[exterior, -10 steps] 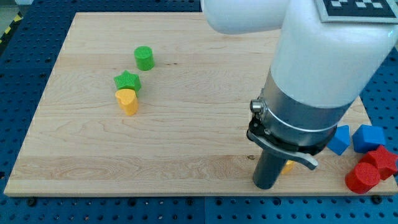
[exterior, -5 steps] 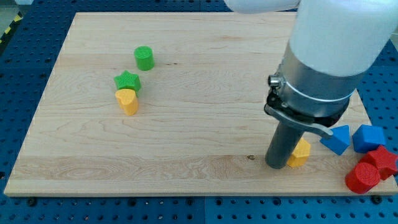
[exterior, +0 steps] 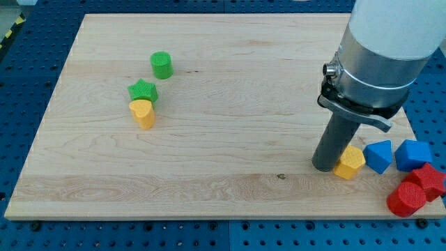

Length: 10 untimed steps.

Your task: Push yellow hexagon into red star

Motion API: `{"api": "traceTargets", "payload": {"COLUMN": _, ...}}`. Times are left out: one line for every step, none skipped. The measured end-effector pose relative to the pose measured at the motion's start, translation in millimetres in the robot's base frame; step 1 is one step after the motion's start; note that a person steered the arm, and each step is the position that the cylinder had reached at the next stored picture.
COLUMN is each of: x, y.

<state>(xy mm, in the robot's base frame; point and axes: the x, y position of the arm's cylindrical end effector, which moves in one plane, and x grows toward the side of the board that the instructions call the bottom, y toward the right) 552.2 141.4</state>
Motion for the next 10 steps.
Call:
{"api": "traceTargets", "payload": {"x": -3, "y": 1}}
{"api": "traceTargets", "payload": {"x": -9, "y": 2}}
{"api": "traceTargets", "payload": {"x": -10, "y": 2}}
{"api": "traceTargets", "payload": {"x": -10, "y": 5}}
{"api": "traceTargets", "payload": {"x": -10, "y": 11}}
{"api": "traceTargets", "payload": {"x": -10, "y": 18}}
{"api": "traceTargets", "payload": {"x": -10, "y": 32}}
{"api": "traceTargets", "payload": {"x": -10, "y": 46}}
{"api": "traceTargets", "payload": {"x": -7, "y": 54}}
{"api": "traceTargets", "payload": {"x": 13, "y": 55}}
